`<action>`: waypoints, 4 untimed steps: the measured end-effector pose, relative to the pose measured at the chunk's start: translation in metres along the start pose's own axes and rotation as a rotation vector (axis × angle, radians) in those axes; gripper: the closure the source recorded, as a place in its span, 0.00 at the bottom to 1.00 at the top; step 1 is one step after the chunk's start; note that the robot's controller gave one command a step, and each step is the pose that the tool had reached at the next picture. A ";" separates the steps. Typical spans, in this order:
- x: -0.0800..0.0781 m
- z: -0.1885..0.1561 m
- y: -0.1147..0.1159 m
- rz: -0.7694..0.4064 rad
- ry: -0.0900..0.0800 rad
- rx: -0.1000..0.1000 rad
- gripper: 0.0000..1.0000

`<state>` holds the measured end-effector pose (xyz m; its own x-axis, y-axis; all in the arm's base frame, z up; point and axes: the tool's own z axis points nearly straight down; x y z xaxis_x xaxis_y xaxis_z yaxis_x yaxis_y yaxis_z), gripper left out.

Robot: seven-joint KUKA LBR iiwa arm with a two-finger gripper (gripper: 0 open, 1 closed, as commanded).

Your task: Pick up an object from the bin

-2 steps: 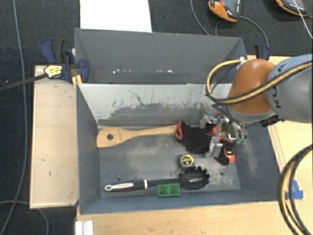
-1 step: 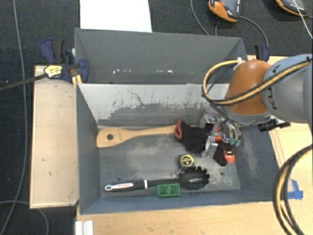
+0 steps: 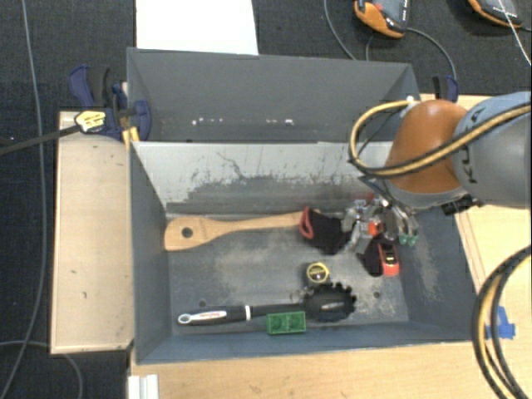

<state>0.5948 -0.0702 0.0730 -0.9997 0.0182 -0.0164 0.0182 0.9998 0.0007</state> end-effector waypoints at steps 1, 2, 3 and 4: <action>0.000 0.000 0.000 -0.005 0.000 0.000 1.00; -0.002 -0.021 0.000 -0.006 -0.009 0.000 1.00; -0.002 -0.055 0.000 -0.007 -0.008 0.001 1.00; -0.002 -0.055 0.000 -0.009 -0.008 0.000 1.00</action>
Offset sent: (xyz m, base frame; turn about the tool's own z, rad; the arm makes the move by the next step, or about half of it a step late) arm 0.0002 -0.0003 0.0204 -0.0036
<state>0.5957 -0.0698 0.1281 -0.9996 0.0097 -0.0246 0.0096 1.0000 0.0005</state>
